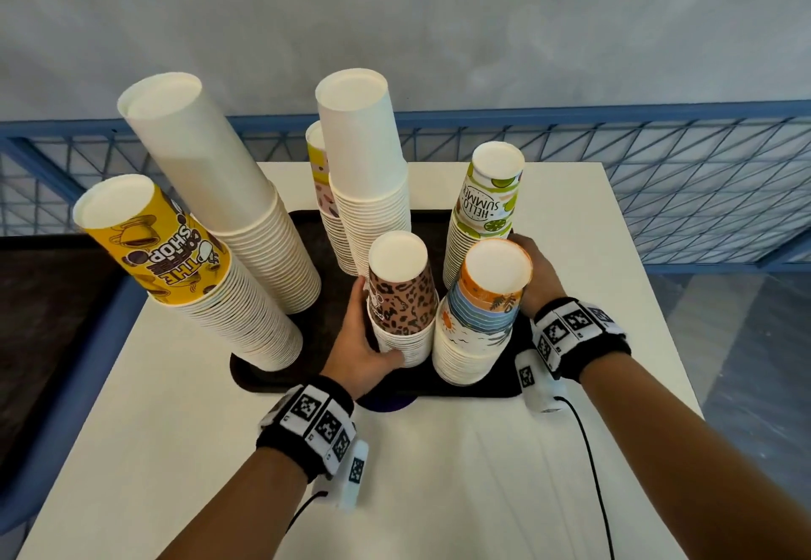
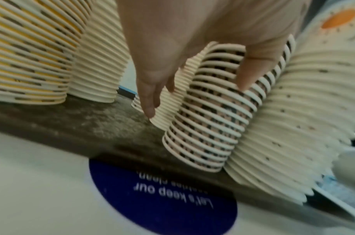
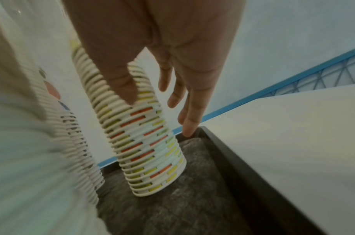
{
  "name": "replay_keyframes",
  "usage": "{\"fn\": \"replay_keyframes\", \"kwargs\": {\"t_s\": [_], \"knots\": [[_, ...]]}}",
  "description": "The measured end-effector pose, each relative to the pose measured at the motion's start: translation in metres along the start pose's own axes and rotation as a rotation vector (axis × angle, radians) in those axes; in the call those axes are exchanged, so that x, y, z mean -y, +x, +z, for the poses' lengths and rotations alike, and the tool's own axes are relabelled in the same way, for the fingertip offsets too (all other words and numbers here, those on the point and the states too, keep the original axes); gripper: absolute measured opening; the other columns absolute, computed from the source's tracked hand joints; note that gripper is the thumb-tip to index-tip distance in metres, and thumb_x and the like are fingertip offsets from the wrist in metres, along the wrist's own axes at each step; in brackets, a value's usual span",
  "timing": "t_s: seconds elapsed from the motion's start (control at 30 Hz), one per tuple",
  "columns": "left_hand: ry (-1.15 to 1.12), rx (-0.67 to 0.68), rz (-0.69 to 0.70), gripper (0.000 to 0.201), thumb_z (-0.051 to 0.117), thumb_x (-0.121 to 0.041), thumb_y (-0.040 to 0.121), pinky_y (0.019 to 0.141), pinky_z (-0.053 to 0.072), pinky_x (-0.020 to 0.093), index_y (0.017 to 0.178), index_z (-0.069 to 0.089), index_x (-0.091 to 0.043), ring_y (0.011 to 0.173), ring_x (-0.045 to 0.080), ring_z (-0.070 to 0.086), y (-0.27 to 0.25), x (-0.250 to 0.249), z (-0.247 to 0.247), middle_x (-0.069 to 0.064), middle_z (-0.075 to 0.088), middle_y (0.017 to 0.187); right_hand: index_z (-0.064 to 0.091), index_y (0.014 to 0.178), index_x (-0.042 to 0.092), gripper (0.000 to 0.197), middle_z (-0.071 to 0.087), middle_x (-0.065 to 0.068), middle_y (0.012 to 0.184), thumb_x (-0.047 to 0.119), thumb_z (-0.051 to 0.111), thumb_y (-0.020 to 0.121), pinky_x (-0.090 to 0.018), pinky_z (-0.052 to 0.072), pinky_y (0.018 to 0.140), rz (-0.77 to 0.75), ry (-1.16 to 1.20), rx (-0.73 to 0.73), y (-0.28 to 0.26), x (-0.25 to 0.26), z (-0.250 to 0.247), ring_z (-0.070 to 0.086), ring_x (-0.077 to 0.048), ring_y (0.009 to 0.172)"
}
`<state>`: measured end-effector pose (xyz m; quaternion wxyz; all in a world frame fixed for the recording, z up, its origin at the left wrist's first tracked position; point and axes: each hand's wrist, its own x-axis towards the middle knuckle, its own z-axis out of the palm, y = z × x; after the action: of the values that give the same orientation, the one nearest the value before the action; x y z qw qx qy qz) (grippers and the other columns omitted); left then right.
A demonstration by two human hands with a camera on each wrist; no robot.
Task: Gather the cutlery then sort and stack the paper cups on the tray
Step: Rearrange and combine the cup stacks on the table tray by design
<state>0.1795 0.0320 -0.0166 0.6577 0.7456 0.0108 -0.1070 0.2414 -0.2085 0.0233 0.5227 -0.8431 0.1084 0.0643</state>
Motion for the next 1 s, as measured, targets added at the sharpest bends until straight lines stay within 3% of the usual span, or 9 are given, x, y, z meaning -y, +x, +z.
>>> {"fn": "replay_keyframes", "kwargs": {"t_s": [0.07, 0.17, 0.27, 0.43, 0.53, 0.63, 0.73, 0.87, 1.0], "knots": [[0.069, -0.072, 0.021, 0.11, 0.081, -0.028, 0.045, 0.097, 0.038, 0.009, 0.134, 0.019, -0.043, 0.122, -0.009, 0.044, -0.003, -0.006, 0.008, -0.02, 0.045, 0.132, 0.045, 0.13, 0.01, 0.049, 0.054, -0.008, 0.12, -0.007, 0.051, 0.084, -0.02, 0.038, 0.08, 0.012, -0.101, 0.063, -0.011, -0.007, -0.007, 0.054, -0.027, 0.107], [0.099, -0.183, -0.038, 0.101, 0.088, -0.018, 0.051, 0.089, 0.041, 0.019, 0.136, 0.033, -0.024, 0.112, 0.008, 0.055, -0.008, -0.01, 0.018, -0.009, 0.055, 0.122, 0.04, 0.129, 0.019, 0.062, 0.053, -0.006, 0.117, -0.017, 0.046, 0.078, -0.015, 0.043, 0.074, 0.026, -0.195, 0.427, -0.034, -0.023, -0.013, 0.052, -0.027, 0.105], [0.154, -0.219, -0.081, 0.083, 0.085, -0.013, 0.06, 0.088, 0.042, 0.025, 0.131, 0.042, -0.018, 0.109, 0.015, 0.057, -0.013, -0.012, 0.016, -0.004, 0.059, 0.116, 0.029, 0.139, 0.022, 0.082, 0.048, 0.007, 0.12, -0.007, 0.068, 0.072, -0.022, 0.04, 0.089, 0.061, -0.224, 0.573, -0.051, -0.028, -0.007, 0.044, -0.015, 0.114], [0.18, -0.391, -0.077, 0.083, 0.081, -0.021, 0.057, 0.096, 0.044, 0.032, 0.131, 0.044, -0.018, 0.112, 0.019, 0.057, -0.025, -0.013, -0.005, 0.003, 0.061, 0.124, 0.035, 0.138, 0.016, 0.089, 0.052, 0.01, 0.118, 0.005, 0.082, 0.063, -0.027, 0.037, 0.103, -0.017, -0.071, 0.426, -0.068, -0.029, 0.029, 0.046, -0.008, 0.115], [0.219, -0.484, -0.083, 0.073, 0.079, -0.008, 0.066, 0.088, 0.039, 0.025, 0.13, 0.045, -0.01, 0.114, 0.025, 0.056, -0.03, -0.014, -0.016, 0.009, 0.059, 0.124, 0.03, 0.141, 0.02, 0.091, 0.051, 0.009, 0.122, 0.01, 0.081, 0.066, -0.022, 0.035, 0.099, -0.057, -0.067, 0.41, -0.075, -0.022, 0.049, 0.044, -0.005, 0.114], [0.271, -0.517, -0.11, 0.073, 0.078, -0.01, 0.068, 0.088, 0.036, 0.023, 0.131, 0.042, -0.008, 0.116, 0.029, 0.054, -0.031, -0.016, -0.023, 0.012, 0.057, 0.127, 0.029, 0.142, 0.023, 0.09, 0.053, 0.006, 0.126, 0.012, 0.079, 0.068, -0.02, 0.034, 0.096, -0.085, -0.038, 0.403, -0.078, -0.016, 0.068, 0.046, -0.006, 0.114], [0.328, -0.493, -0.166, 0.074, 0.076, -0.016, 0.071, 0.09, 0.035, 0.024, 0.134, 0.039, -0.008, 0.119, 0.031, 0.052, -0.032, -0.016, -0.028, 0.013, 0.055, 0.13, 0.028, 0.142, 0.022, 0.085, 0.053, 0.001, 0.131, 0.014, 0.076, 0.073, -0.024, 0.038, 0.098, -0.088, -0.02, 0.362, -0.08, -0.012, 0.084, 0.05, -0.014, 0.117], [0.399, -0.386, -0.277, 0.073, 0.074, -0.017, 0.072, 0.092, 0.039, 0.029, 0.135, 0.039, -0.005, 0.118, 0.031, 0.052, -0.041, -0.014, -0.032, 0.014, 0.056, 0.13, 0.024, 0.144, 0.023, 0.086, 0.046, -0.004, 0.14, 0.02, 0.074, 0.074, -0.039, 0.038, 0.108, -0.109, -0.08, 0.358, -0.082, -0.017, 0.091, 0.047, -0.021, 0.125], [0.441, -0.327, -0.433, 0.044, 0.069, -0.021, 0.078, 0.086, 0.04, 0.027, 0.113, 0.052, 0.0, 0.112, 0.03, 0.055, -0.064, -0.016, -0.022, 0.012, 0.06, 0.112, 0.032, 0.139, 0.017, 0.075, 0.042, -0.01, 0.133, 0.003, 0.067, 0.074, -0.034, 0.045, 0.098, -0.069, -0.072, 0.196, -0.076, -0.017, 0.067, 0.048, -0.021, 0.114]]}}
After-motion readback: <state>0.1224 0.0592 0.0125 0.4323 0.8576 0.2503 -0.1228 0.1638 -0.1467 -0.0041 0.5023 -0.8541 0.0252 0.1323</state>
